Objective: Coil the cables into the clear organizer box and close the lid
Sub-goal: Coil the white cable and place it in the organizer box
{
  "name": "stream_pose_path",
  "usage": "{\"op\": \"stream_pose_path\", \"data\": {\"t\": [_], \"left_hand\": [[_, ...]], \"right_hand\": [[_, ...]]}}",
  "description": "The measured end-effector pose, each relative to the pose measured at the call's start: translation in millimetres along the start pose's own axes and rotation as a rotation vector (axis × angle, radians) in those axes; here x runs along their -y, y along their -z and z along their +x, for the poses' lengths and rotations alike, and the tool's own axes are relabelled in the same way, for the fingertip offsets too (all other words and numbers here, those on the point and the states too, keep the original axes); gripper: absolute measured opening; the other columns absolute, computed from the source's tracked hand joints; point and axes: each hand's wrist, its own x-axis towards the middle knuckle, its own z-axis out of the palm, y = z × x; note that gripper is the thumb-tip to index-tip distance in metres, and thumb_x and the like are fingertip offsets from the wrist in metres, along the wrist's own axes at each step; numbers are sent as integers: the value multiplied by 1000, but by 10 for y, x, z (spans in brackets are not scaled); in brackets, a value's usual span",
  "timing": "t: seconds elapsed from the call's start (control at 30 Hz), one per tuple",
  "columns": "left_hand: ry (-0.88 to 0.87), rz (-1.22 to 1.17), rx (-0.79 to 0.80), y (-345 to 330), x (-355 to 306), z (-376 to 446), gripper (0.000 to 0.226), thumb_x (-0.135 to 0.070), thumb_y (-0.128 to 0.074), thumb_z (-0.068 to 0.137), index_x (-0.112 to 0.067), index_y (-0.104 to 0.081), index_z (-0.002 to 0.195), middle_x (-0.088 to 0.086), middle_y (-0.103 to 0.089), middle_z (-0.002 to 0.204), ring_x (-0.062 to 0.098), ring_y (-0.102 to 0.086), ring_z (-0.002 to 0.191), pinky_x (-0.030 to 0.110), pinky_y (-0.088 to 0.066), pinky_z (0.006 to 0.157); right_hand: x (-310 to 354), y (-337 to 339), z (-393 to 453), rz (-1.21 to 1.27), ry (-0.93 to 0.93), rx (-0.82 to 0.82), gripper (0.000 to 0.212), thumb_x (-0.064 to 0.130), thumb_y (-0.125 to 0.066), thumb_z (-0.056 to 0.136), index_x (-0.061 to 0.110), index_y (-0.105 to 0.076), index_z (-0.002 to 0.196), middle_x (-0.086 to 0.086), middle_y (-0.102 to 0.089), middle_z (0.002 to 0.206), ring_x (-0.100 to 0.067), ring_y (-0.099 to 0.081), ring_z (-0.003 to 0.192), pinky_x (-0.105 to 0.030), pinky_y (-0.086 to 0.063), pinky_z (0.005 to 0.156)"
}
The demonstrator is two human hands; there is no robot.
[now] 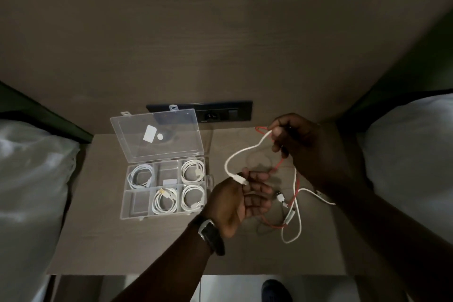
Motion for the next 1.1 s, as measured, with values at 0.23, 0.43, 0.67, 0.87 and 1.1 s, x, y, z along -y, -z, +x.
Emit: {"op": "stream_pose_path", "data": {"t": [0.23,0.43,0.67,0.87,1.1], "left_hand": [[-152,-611,112,266,-89,-150,50,-26,-31,89,-7,-59,125,12,-73,103,24,-69,88,34,-57,76],[-247,-647,99,536,-107,-294,55,-22,-38,76,-8,-61,124,8,-74,104,22,-68,89,32,-55,79],[11,-47,-270,585,-166,-412,46,-41,-49,92,-2,-71,83,7,-68,59,17,-60,51,24,-46,50],[-351,416,-105,287,-146,-526,34,-8,-71,80,-20,-65,111,-20,-71,100,-6,-63,96,15,-48,77],[62,-5,-13,-45,225,-494,12,-12,-61,88,-4,-70,90,1,-55,56,16,-55,51,35,-56,67]], "right_hand": [[78,-3,-93,-136,119,109,8,-4,-57,94,-6,-64,92,2,-61,74,2,-60,62,-5,-41,60],[76,113,-182,-178,95,275,8,6,-60,91,8,-68,89,7,-63,80,-13,-60,69,-21,-47,65],[113,138,-318,-150,127,349,8,17,-60,91,16,-68,90,7,-66,89,-8,-62,79,-15,-46,68],[237,31,-367,-71,109,383,8,13,-62,90,15,-70,91,6,-67,88,-5,-64,78,-12,-47,69],[90,55,-151,-103,144,-63,16,22,-60,91,36,-67,92,12,-68,80,-5,-61,66,-19,-48,63]]}}
